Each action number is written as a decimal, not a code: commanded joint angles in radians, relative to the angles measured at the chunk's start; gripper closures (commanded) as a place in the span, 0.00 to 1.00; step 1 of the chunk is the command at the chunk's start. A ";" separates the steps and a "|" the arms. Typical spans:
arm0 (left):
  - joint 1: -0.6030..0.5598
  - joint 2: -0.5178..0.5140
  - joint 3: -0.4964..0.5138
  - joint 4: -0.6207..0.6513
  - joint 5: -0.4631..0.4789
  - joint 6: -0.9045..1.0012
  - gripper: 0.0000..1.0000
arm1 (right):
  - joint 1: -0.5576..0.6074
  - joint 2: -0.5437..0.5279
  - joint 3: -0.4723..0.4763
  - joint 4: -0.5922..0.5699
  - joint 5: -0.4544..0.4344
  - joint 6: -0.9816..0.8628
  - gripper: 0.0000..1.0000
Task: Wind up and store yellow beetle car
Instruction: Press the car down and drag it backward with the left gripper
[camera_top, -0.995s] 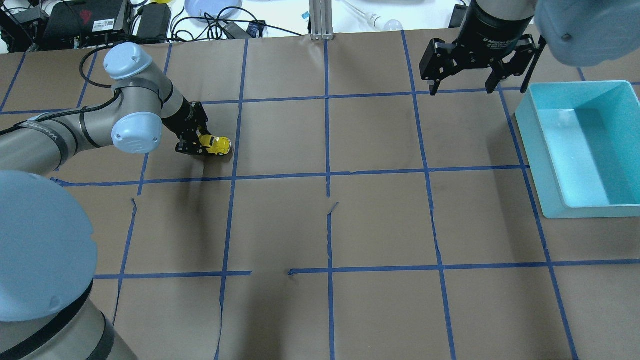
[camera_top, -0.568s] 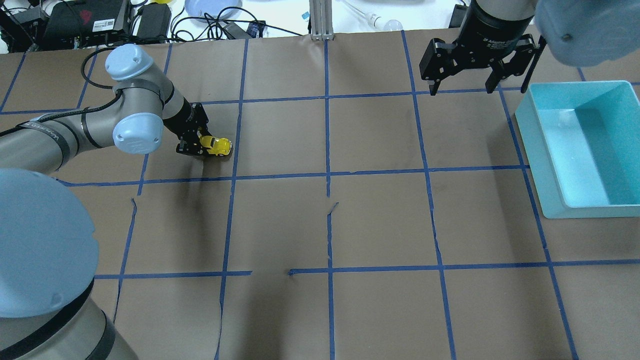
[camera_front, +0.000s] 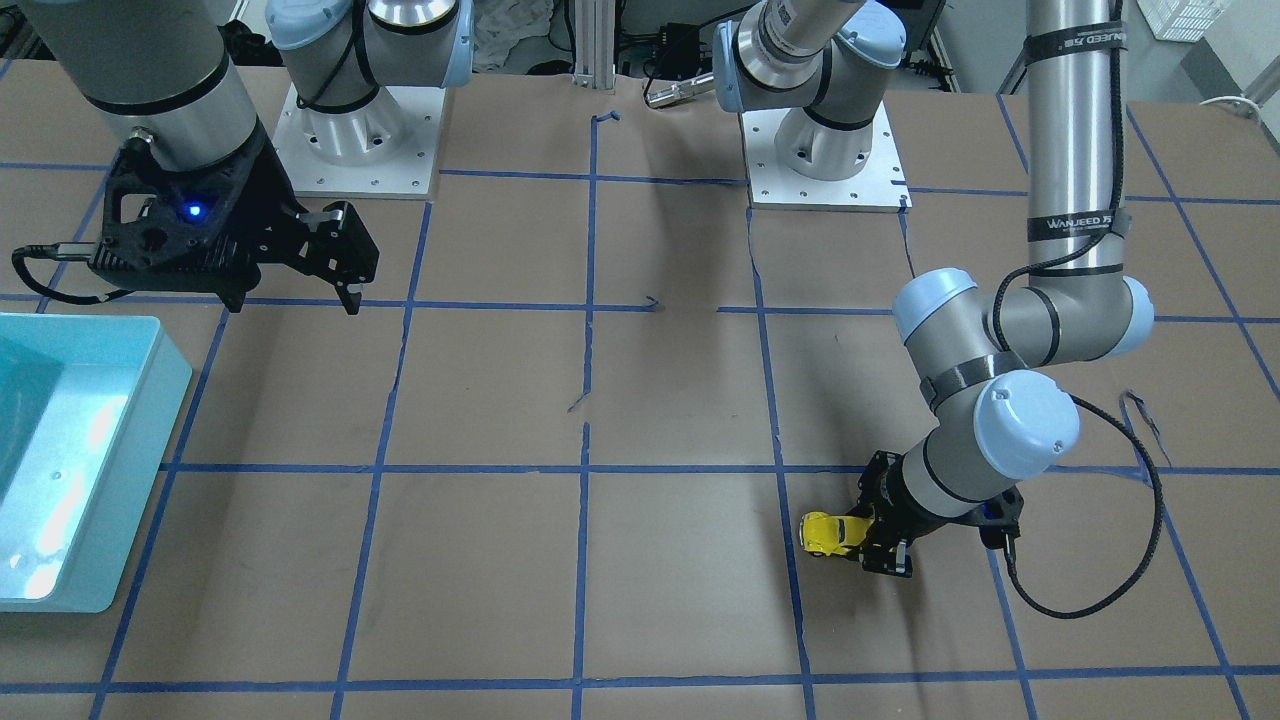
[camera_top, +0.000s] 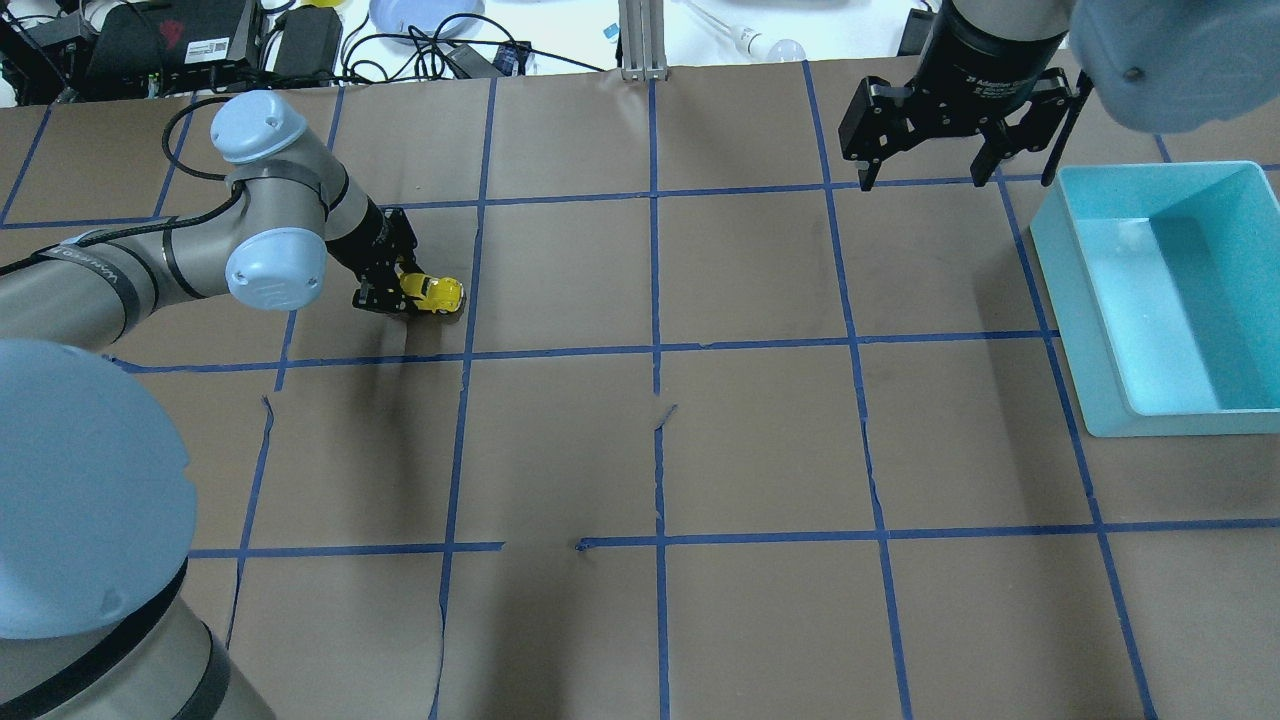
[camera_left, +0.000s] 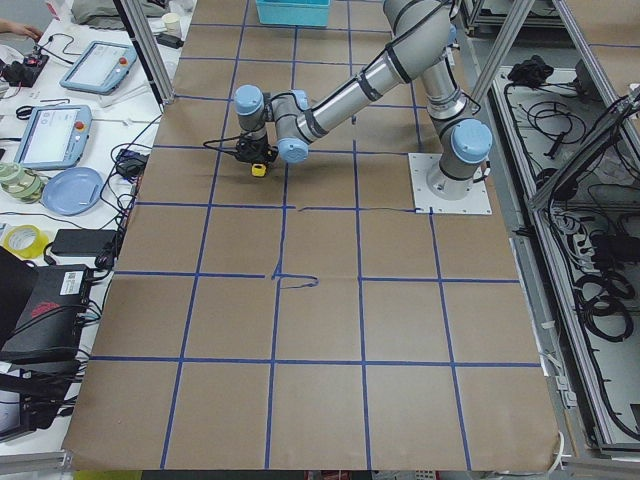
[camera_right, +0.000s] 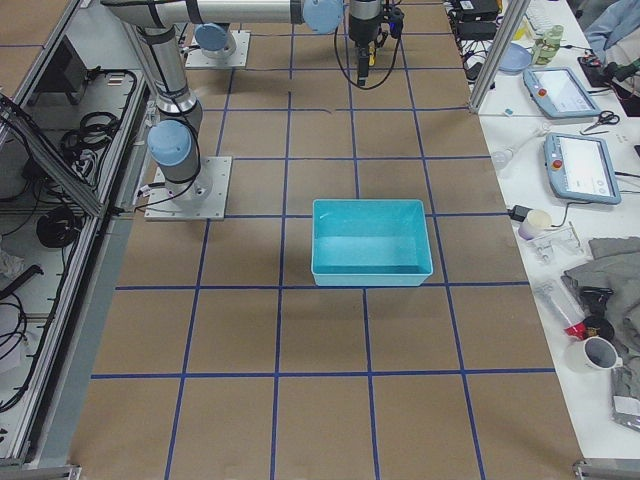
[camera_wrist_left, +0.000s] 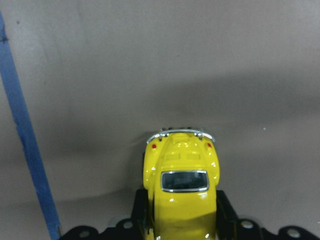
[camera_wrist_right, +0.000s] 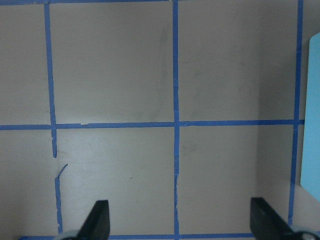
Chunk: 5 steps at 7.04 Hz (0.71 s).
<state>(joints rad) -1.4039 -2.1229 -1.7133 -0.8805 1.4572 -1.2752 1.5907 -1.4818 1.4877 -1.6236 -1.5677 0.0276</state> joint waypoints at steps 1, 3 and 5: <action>0.017 0.001 0.000 -0.002 0.000 0.004 1.00 | 0.000 0.000 0.000 -0.001 0.000 0.000 0.00; 0.025 0.001 0.001 -0.002 0.005 0.010 1.00 | 0.000 0.000 0.000 0.001 0.000 0.000 0.00; 0.048 0.004 0.006 -0.002 0.008 0.017 1.00 | 0.000 0.000 0.000 -0.001 0.000 0.000 0.00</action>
<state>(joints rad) -1.3658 -2.1206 -1.7116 -0.8823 1.4624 -1.2615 1.5907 -1.4818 1.4880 -1.6232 -1.5677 0.0276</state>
